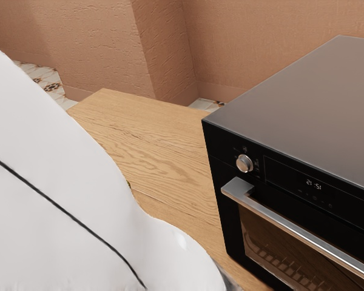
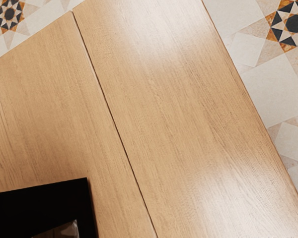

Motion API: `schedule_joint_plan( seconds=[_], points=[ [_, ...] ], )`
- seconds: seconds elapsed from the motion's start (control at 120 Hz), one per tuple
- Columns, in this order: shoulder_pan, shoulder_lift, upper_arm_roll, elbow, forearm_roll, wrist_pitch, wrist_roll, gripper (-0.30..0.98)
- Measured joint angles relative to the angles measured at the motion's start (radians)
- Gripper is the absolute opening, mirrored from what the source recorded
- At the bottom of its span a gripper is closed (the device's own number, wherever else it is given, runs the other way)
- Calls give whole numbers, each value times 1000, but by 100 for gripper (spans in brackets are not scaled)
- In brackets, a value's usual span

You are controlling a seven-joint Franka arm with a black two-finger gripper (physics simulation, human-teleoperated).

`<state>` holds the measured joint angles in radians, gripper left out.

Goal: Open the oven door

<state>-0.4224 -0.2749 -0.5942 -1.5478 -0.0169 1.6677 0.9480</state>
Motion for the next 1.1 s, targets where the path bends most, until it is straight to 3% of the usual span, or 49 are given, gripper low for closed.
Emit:
schedule_joint_plan(
  seconds=[0.1, 0.225, 0.675, 1.1],
  points=[
    [22, 69, 5, 25, 46, 33, 36, 68],
    [54, 79, 78, 26, 72, 54, 68, 69],
    [62, 149, 212, -3, 85, 25, 75, 69],
    [58, 194, 236, -2, 112, 74, 85, 69]
  ],
)
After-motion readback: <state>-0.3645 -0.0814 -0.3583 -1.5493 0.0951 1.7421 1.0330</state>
